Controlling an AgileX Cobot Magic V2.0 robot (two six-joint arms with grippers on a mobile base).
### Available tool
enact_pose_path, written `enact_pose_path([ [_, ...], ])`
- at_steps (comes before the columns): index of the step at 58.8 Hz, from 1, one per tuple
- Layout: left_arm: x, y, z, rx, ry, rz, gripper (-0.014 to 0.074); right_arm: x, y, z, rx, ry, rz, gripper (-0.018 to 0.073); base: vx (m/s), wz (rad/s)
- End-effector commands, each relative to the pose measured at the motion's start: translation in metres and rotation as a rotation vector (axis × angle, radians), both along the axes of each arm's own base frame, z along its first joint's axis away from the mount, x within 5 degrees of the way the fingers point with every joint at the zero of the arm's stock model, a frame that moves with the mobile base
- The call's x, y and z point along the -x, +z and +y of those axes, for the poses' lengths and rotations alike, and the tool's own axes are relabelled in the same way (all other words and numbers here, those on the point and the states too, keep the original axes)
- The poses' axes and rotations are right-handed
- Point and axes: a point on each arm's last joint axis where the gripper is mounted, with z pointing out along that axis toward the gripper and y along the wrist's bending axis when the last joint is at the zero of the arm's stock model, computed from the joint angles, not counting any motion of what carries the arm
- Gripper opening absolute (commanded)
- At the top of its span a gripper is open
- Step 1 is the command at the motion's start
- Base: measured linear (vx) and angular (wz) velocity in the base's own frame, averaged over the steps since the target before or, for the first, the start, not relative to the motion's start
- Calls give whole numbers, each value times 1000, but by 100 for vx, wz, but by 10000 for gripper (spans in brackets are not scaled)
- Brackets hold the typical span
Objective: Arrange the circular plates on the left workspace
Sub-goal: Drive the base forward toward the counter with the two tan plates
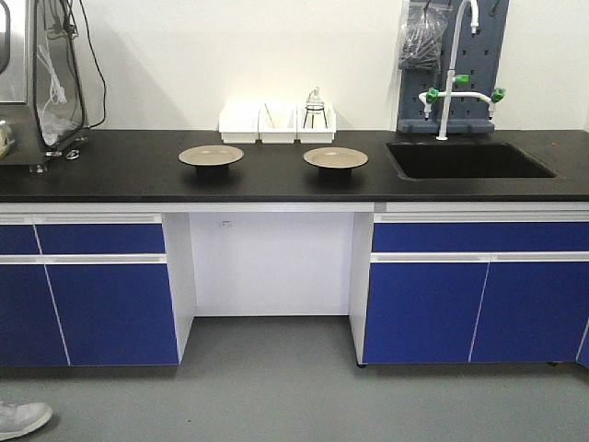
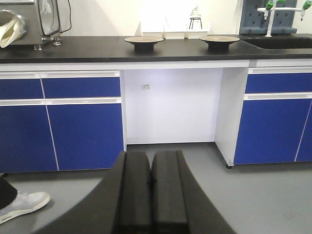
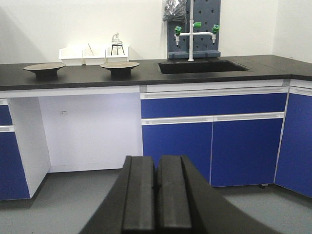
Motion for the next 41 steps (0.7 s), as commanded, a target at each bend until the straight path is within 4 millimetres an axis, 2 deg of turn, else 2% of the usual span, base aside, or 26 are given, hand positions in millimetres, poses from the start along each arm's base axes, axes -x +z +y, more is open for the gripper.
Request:
enact_pose_path([
  [1,0,4,-2,2,-22,-85,3,1,7,0,19,4,-96,0,0,0],
  [41,0,4,-2,2,-22,-85,3,1,7,0,19,4,-96,0,0,0],
])
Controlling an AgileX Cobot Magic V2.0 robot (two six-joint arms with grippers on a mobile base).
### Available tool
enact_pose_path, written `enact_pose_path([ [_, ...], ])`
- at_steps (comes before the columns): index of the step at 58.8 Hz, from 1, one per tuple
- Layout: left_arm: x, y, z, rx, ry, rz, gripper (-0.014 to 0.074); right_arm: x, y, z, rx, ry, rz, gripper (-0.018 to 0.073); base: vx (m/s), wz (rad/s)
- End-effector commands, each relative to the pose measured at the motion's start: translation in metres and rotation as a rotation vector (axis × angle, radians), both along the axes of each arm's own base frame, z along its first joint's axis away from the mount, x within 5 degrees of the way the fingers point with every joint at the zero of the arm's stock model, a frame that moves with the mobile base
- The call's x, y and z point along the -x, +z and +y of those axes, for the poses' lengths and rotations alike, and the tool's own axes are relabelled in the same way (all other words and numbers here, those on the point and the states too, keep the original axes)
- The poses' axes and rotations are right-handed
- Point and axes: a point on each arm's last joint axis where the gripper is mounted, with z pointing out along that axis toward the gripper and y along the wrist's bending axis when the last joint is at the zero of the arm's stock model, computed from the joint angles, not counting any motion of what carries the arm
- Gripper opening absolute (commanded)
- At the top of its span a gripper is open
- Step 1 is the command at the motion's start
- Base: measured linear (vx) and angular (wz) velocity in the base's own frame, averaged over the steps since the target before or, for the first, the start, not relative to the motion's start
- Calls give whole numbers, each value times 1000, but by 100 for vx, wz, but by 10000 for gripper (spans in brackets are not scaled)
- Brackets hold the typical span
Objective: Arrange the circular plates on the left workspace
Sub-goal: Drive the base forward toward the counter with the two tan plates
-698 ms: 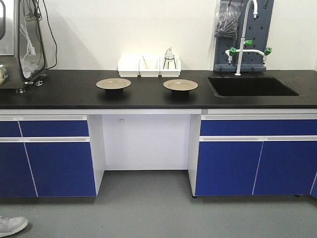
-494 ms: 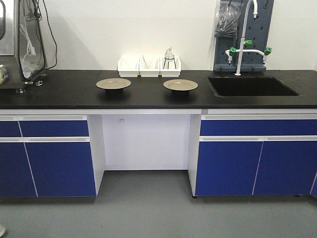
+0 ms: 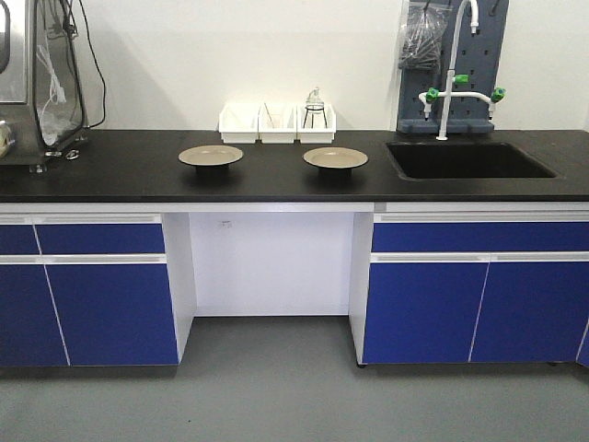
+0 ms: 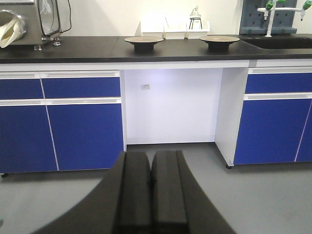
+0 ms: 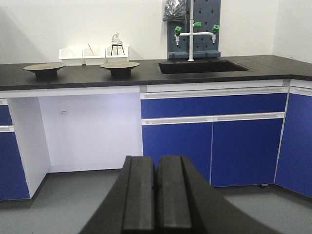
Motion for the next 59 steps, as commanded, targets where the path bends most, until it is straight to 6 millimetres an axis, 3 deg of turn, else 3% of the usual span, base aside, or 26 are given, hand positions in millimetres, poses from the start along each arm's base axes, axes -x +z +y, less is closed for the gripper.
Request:
enact_pose_path([
  [1,0,4,-2,2,-22,-85,3,1,7,0,20,4,-96,0,1,0],
  [26,0,4,-2,2,-22,-85,3,1,7,0,20,4,-96,0,12,1],
  [59,0,4,-2,2,-22,-85,3,1,6,0,19,3,-89,0,41,-2],
])
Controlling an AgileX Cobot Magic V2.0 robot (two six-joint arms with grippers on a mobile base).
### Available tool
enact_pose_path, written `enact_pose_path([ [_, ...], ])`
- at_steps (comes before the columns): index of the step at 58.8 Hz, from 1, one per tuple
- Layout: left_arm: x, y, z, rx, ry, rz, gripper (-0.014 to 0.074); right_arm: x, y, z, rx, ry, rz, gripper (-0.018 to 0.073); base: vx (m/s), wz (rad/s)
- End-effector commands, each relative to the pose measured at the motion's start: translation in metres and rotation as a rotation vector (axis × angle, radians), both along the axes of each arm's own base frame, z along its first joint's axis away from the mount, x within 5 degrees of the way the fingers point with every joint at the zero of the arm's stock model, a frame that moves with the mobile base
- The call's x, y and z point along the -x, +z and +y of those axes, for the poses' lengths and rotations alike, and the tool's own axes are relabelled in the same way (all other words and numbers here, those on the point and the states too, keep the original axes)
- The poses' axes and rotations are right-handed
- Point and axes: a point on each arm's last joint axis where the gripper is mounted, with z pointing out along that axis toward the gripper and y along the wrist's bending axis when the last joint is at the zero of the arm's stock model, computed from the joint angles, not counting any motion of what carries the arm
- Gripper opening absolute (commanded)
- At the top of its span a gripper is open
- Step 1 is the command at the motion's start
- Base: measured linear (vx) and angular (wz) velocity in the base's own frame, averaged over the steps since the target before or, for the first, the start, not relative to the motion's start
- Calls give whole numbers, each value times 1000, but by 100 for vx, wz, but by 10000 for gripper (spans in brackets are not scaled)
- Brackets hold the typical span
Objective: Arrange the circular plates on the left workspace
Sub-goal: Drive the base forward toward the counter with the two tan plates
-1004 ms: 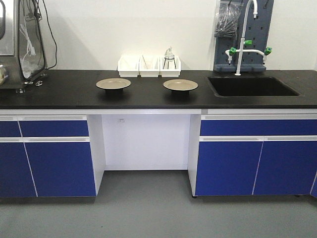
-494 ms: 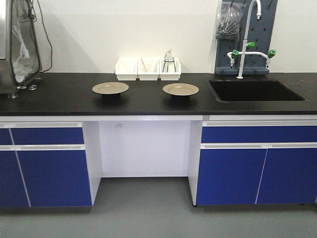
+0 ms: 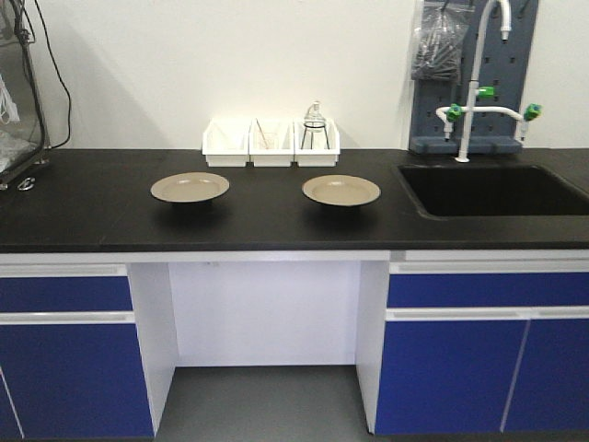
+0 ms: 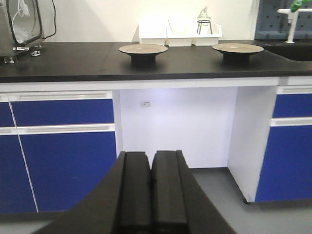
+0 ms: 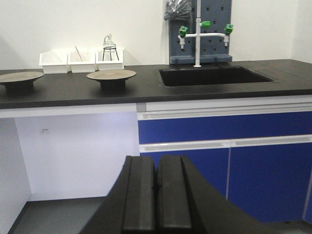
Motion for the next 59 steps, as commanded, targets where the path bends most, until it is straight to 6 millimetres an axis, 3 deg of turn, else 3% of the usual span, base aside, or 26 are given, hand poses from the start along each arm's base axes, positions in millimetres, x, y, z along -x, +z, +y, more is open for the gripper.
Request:
enact_pose_path([
  [1,0,4,-2,2,-22,-85,3,1,6,0,19,3,-89,0,50,12],
  [59,0,4,-2,2,-22,-85,3,1,6,0,19,3,-89,0,49,3],
])
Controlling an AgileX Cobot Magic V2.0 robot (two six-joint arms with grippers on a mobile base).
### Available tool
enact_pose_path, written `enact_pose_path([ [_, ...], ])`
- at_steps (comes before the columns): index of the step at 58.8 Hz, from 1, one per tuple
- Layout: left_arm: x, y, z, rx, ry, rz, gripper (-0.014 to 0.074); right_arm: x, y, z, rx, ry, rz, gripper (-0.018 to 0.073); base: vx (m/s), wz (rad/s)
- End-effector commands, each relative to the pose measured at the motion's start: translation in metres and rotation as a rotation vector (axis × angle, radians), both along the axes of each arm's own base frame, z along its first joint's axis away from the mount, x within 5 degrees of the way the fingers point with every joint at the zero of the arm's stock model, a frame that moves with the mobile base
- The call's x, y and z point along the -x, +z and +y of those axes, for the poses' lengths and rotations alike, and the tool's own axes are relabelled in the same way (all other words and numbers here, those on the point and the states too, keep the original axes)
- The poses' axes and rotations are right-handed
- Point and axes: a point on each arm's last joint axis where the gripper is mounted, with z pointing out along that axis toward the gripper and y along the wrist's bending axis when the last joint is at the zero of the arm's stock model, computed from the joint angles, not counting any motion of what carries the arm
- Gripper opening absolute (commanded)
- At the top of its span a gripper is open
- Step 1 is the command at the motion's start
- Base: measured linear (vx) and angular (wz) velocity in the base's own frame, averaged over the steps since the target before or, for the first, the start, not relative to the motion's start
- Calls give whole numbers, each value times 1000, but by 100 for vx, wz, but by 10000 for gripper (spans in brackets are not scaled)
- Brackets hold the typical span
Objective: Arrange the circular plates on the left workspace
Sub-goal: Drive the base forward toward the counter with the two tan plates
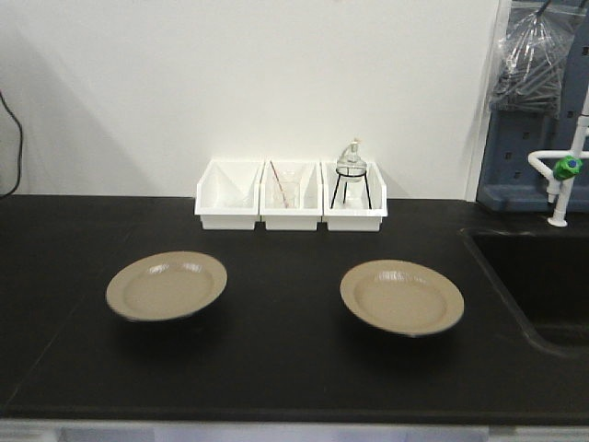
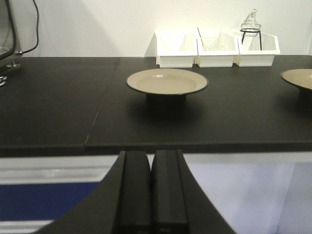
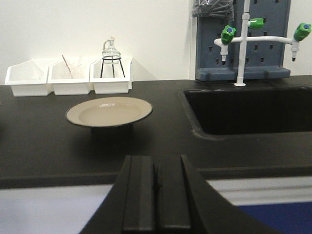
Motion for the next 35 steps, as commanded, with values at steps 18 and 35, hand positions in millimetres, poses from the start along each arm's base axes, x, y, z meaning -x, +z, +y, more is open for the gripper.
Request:
enact_pose_path([
  [18,0,4,-2,2,-22,-85,3,1,6,0,19,3,-89,0,45,-2],
  [35,0,4,-2,2,-22,-85,3,1,6,0,19,3,-89,0,43,0],
])
